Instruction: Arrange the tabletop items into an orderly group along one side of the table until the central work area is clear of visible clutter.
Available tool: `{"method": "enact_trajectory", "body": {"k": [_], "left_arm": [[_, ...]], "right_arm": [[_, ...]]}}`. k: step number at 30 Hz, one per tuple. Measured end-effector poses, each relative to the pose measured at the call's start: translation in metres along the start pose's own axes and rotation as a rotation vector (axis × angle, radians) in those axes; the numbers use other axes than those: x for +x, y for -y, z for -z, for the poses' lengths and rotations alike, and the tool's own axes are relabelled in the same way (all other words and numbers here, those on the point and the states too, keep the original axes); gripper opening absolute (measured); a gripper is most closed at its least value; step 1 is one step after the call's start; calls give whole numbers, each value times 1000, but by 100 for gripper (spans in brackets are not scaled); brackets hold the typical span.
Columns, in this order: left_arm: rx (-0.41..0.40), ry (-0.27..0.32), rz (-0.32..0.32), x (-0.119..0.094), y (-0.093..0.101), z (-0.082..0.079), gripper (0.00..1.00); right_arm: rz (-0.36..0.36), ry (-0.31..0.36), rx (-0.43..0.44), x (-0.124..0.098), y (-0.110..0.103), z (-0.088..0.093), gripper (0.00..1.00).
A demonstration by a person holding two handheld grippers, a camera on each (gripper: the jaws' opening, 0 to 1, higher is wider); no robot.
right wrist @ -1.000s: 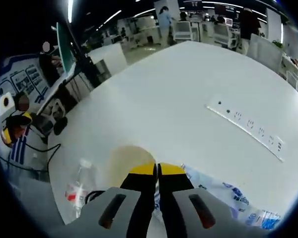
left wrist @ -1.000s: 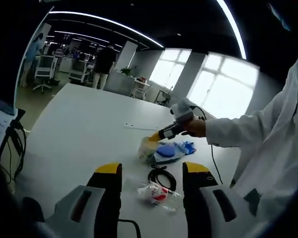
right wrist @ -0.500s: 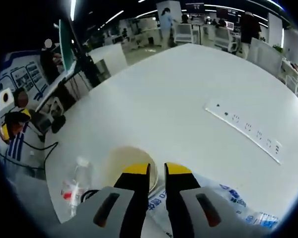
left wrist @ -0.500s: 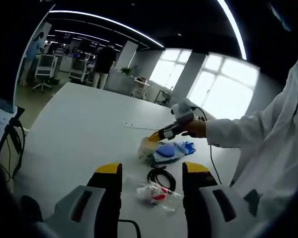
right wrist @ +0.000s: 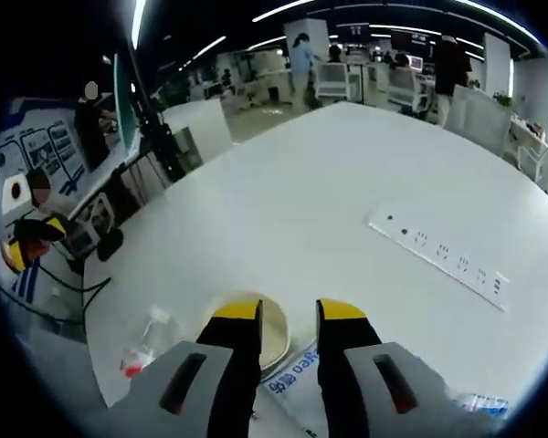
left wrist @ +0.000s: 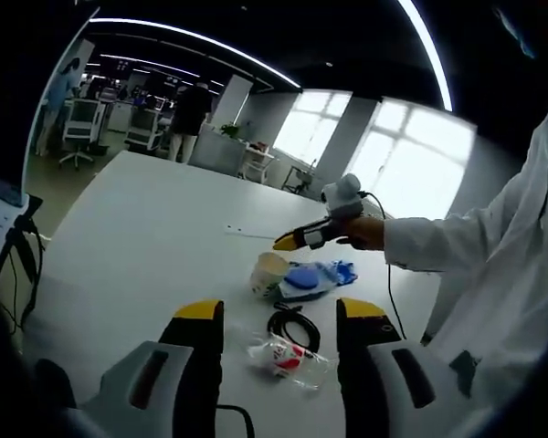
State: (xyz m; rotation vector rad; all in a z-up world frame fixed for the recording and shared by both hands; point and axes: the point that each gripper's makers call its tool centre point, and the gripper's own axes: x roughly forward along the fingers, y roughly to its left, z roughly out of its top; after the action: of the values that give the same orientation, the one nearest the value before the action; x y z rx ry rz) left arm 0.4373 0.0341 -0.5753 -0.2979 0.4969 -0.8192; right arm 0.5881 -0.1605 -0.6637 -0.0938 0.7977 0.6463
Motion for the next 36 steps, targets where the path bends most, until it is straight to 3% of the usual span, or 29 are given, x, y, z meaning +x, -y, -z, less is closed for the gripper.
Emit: {"method": "enact_trajectory", "body": {"k": [15,26,36], "left_arm": [[8,-3,7,0,6,-1,49],[10,0,10,-4,12,-1,49],[10,-2,6,-9,15,1,48]], "right_arm": [[-19,91,-3,-24,-13,-23,24],[-87,152,-20,-40,-41,-41,25],[-160,152,-45,-47,-71,-46,24]]}}
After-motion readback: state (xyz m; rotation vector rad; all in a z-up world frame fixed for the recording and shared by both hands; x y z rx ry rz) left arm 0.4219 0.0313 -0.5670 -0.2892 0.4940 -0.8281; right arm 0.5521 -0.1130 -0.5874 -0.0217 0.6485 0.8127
